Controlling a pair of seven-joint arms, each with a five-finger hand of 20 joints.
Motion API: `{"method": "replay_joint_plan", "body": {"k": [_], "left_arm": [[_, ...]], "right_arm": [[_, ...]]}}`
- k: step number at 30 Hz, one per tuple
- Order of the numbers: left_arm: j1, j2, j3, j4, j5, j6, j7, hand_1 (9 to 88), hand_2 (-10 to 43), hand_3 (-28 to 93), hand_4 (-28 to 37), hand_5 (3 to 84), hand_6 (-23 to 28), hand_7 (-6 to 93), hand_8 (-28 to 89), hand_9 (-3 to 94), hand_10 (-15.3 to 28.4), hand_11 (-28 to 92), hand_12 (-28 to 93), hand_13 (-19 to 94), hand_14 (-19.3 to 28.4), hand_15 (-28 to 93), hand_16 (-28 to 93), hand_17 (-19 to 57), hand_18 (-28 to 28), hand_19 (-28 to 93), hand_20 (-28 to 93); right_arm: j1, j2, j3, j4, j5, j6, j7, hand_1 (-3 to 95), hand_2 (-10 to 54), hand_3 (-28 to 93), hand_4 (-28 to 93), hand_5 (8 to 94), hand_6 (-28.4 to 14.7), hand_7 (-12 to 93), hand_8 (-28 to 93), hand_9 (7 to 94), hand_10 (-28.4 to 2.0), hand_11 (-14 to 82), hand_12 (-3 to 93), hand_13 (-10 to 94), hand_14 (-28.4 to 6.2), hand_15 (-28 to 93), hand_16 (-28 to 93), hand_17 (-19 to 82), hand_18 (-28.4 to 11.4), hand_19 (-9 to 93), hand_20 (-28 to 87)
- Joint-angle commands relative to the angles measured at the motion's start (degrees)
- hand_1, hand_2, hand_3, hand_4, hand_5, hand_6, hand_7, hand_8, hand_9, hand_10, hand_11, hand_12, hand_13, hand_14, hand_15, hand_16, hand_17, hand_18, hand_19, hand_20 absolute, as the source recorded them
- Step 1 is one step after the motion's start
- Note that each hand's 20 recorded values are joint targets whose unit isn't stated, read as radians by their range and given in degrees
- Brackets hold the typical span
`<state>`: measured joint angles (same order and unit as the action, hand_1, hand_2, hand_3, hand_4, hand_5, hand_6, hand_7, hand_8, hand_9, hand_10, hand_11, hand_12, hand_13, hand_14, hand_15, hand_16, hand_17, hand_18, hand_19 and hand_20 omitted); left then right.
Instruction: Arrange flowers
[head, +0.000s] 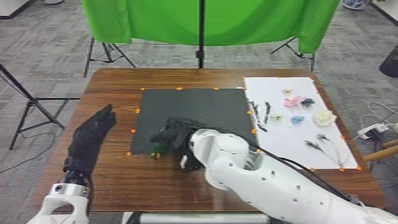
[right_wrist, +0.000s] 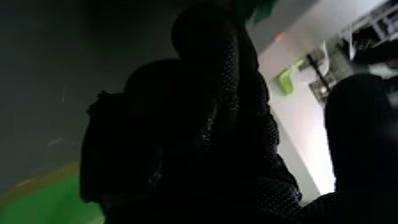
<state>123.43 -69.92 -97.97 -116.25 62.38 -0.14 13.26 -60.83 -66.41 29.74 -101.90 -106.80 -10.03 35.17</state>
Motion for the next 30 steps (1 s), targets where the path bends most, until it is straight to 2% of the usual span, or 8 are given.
{"method": "replay_joint_plan", "body": {"k": [1, 5, 8, 10, 13, 18, 25, 30], "left_arm": [[1.37, -1.21, -0.59, -0.01, 0.21, -0.62, -0.36, 21.4, -6.5, 68, -24.2, 37.9, 3.2, 4.2, -4, 35.4, 11.0, 5, 12, 25, 15.3, 5, 5, -1.3, 13.1, 0, 16], [1.67, -1.34, -0.66, -0.17, 0.23, -0.58, -0.65, 21.3, -6.6, 68, -24.2, 38.0, 3.3, 4.2, -4, 35.4, 11.1, 5, 12, 25, 15.3, 5, 5, -1.3, 13.0, 0, 16], [1.71, -1.31, -0.84, -0.21, 0.4, -0.66, -0.77, 21.3, -6.6, 68, -24.2, 38.0, 3.2, 4.2, -4, 35.4, 11.0, 5, 12, 25, 15.3, 5, 5, -1.3, 13.0, 0, 16], [1.96, -1.33, -1.05, -0.34, 0.24, -0.52, -0.71, 21.4, -6.6, 68, -24.2, 38.0, 3.2, 4.3, -4, 35.4, 10.9, 5, 12, 25, 15.3, 5, 5, -1.3, 13.0, 0, 16], [1.8, -1.15, -1.27, -0.26, 0.25, -0.46, -0.86, 21.5, -6.6, 68, -24.1, 38.0, 3.2, 4.3, -4, 35.5, 10.9, 5, 12, 25, 15.3, 5, 5, -1.3, 13.0, 0, 16], [1.15, -0.93, -1.18, -0.1, 0.42, -0.7, -1.0, 21.6, -6.6, 68, -24.1, 38.1, 3.2, 4.4, -4, 35.5, 11.0, 5, 12, 25, 15.3, 5, 5, -1.3, 13.0, 0, 16], [0.78, -0.96, -0.89, -0.01, 1.14, -1.13, -1.32, 21.7, -6.4, 68, -24.0, 38.1, 3.3, 4.4, -4, 35.5, 11.0, 5, 12, 25, 15.3, 5, 5, -1.2, 13.0, 0, 16], [1.34, -1.39, -1.13, -0.19, 1.17, -0.97, -1.4, 21.7, -6.4, 68, -23.8, 38.2, 3.2, 4.3, -4, 35.6, 10.9, 5, 12, 25, 15.3, 5, 5, -1.3, 13.0, 0, 16]], "right_arm": [[-11.72, 14.71, 19.12, -14.93, -3.33, 7.37, -1.28, 25.9, 0.1, 60, -10, 75.4, -4.9, 14, -5, 81.4, -16.4, 34.8, 28.9, 88, -7.3, 57, 33, 64, -11.7, 93, 50], [-23.53, 21.15, 34.21, -19.97, -10.61, 11.68, 1.04, 30.9, -4.8, 62, -10, 73.0, -4.5, 15, -4, 78.5, -16.2, 28.6, 27.7, 86, -7.3, 57, 34, 62, -12.3, 93, 51], [-34.29, 24.33, 46.18, -22.55, -15.56, 12.43, 4.17, 33.3, -8.8, 61, -11, 71.4, -4.4, 15, -4, 76.2, -16.3, 26.0, 27.7, 84, -7.5, 58, 33, 61, -12.7, 93, 52], [-40.8, 25.43, 53.14, -23.13, -17.68, 11.75, 5.69, 34.4, -9.5, 61, -12, 70.5, -4.4, 15, -4, 74.5, -16.4, 24.9, 27.5, 83, -7.6, 59, 33, 60, -13.0, 93, 52], [-48.37, 26.22, 61.79, -24.16, -16.24, 5.81, 7.5, 35.3, -9.5, 60, -13, 67.8, -4.5, 15, -4, 70.9, -16.8, 21.9, 26.6, 81, -7.9, 59, 33, 59, -13.4, 93, 53], [-53.54, 26.62, 65.71, -23.16, -15.5, 0.67, 9.1, 35.8, -9.5, 58, -18, 59.3, -5.5, 11, -3, 62.0, -17.9, 13.4, 23.8, 81, -7.6, 60, 31, 57, -13.5, 93, 50], [-55.26, 26.48, 62.71, -18.76, -21.81, 1.79, 10.5, 35.4, -9.5, 56, -24, 56.7, -6.5, 9, -3, 59.8, -18.3, 12.4, 24.2, 81, -7.3, 59, 30, 57, -13.5, 93, 49], [-56.27, 25.77, 62.01, -17.26, -21.02, 4.14, 10.81, 36.3, -9.5, 56, -26, 58.4, -6.4, 10, -3, 62.7, -17.6, 15.1, 24.2, 82, -6.7, 59, 29, 58, -13.2, 93, 49]]}}
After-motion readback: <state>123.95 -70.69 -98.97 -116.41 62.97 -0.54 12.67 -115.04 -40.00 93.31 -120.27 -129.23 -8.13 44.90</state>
